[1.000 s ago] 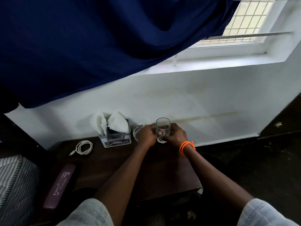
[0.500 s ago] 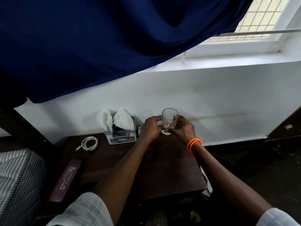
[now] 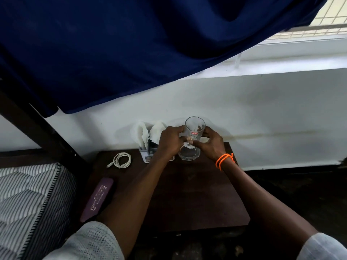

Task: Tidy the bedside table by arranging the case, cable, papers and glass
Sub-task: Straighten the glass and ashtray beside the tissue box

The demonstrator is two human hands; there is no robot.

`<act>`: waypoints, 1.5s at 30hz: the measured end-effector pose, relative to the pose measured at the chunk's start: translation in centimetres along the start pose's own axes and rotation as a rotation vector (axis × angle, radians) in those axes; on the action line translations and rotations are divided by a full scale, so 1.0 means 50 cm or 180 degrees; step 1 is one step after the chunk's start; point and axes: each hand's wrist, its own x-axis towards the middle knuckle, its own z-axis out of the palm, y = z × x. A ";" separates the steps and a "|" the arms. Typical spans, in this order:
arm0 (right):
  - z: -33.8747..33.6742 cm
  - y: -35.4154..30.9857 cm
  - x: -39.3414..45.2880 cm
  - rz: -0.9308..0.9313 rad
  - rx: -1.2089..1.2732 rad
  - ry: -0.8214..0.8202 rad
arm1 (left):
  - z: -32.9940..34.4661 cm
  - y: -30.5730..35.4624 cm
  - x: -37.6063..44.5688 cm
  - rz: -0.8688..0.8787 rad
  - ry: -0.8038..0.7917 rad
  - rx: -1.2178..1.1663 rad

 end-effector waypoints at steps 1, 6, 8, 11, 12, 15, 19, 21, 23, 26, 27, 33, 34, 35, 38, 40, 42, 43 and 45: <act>0.008 0.001 0.003 0.0009 -0.0008 -0.0032 | -0.002 -0.005 0.000 -0.0005 0.0012 0.0148; 0.037 0.015 0.006 0.0062 -0.0160 -0.0204 | 0.008 -0.031 -0.001 -0.0194 -0.0002 0.0528; 0.041 0.019 0.005 0.0061 -0.0212 -0.0253 | 0.016 -0.038 -0.003 -0.0227 -0.0036 0.0654; 0.040 0.023 0.002 0.0101 -0.0310 -0.0312 | 0.028 -0.047 -0.005 -0.0247 -0.0093 0.0742; 0.039 0.026 0.001 0.0108 -0.0349 -0.0324 | 0.032 -0.049 -0.005 -0.0242 -0.0117 0.0756; 0.039 0.036 -0.003 0.0131 -0.0397 -0.0327 | 0.040 -0.048 -0.008 -0.0250 -0.0171 0.0850; 0.039 0.040 -0.004 0.0173 -0.0495 -0.0370 | 0.047 -0.048 -0.012 -0.0212 -0.0124 0.0988; 0.040 0.042 -0.004 0.0199 -0.0521 -0.0360 | 0.047 -0.049 -0.013 -0.0206 -0.0127 0.0911; 0.044 0.044 -0.002 0.0207 -0.0541 -0.0357 | 0.045 -0.049 -0.013 -0.0222 -0.0132 0.0881; 0.048 0.044 -0.002 0.0237 -0.0481 -0.0374 | 0.043 -0.048 -0.012 -0.0279 -0.0139 0.0909; 0.049 0.043 -0.001 0.0248 -0.0462 -0.0382 | 0.043 -0.047 -0.011 -0.0307 -0.0143 0.0898; 0.053 0.044 -0.003 0.0294 -0.0420 -0.0385 | 0.044 -0.043 -0.018 -0.0336 -0.0148 0.1032; 0.053 0.045 -0.004 0.0305 -0.0405 -0.0359 | 0.044 -0.044 -0.018 -0.0311 -0.0158 0.1051; 0.052 0.043 -0.005 0.0323 -0.0403 -0.0353 | 0.043 -0.044 -0.019 -0.0270 -0.0154 0.1063; 0.046 0.040 -0.002 0.0319 -0.0449 -0.0400 | 0.036 -0.044 -0.024 -0.0190 -0.0151 0.1029; 0.040 0.034 0.000 0.0301 -0.0519 -0.0408 | 0.030 -0.041 -0.030 -0.0082 -0.0091 0.0955; 0.035 0.034 -0.001 0.0332 -0.0538 -0.0396 | 0.023 -0.041 -0.035 -0.0022 0.0068 0.0884; 0.030 0.027 -0.007 0.0355 -0.0550 -0.0386 | 0.017 -0.038 -0.039 -0.0015 0.0165 0.0955; 0.024 0.019 -0.018 0.0380 -0.0540 -0.0310 | 0.005 -0.036 -0.047 -0.0028 0.0379 0.1211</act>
